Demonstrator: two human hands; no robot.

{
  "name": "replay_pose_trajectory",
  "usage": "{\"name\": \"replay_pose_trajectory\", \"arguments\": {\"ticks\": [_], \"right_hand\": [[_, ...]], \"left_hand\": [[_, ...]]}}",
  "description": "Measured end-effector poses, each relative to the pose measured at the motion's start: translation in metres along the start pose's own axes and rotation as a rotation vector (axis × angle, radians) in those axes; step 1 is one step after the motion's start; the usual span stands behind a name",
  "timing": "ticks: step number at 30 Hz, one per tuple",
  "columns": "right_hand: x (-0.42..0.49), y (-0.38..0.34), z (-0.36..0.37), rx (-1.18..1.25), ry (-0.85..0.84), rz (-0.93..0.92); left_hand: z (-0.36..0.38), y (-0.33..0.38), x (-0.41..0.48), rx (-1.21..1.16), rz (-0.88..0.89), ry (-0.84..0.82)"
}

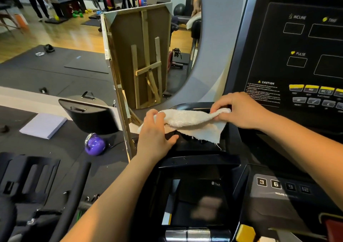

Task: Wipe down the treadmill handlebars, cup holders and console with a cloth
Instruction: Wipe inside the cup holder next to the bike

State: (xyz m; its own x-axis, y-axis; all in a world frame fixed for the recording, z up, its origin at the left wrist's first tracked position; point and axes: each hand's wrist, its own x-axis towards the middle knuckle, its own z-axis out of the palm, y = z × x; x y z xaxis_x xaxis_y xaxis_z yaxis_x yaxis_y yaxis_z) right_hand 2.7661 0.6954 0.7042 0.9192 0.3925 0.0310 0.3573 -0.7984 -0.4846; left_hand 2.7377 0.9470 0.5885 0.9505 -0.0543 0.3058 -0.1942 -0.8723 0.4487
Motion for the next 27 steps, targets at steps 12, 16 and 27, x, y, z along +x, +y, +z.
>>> {"name": "replay_pose_trajectory", "arguments": {"ticks": [12,16,27], "right_hand": [[0.001,-0.006,-0.016,0.076,0.102,0.163],[0.007,-0.002,-0.013,0.198,0.328,0.128],[-0.014,0.032,0.034,-0.18,-0.461,0.024]], "left_hand": [[-0.001,-0.012,0.013,-0.04,0.055,0.063],[-0.035,-0.015,0.026,-0.296,-0.003,0.155],[-0.047,-0.036,-0.013,-0.43,-0.06,-0.372]]}}
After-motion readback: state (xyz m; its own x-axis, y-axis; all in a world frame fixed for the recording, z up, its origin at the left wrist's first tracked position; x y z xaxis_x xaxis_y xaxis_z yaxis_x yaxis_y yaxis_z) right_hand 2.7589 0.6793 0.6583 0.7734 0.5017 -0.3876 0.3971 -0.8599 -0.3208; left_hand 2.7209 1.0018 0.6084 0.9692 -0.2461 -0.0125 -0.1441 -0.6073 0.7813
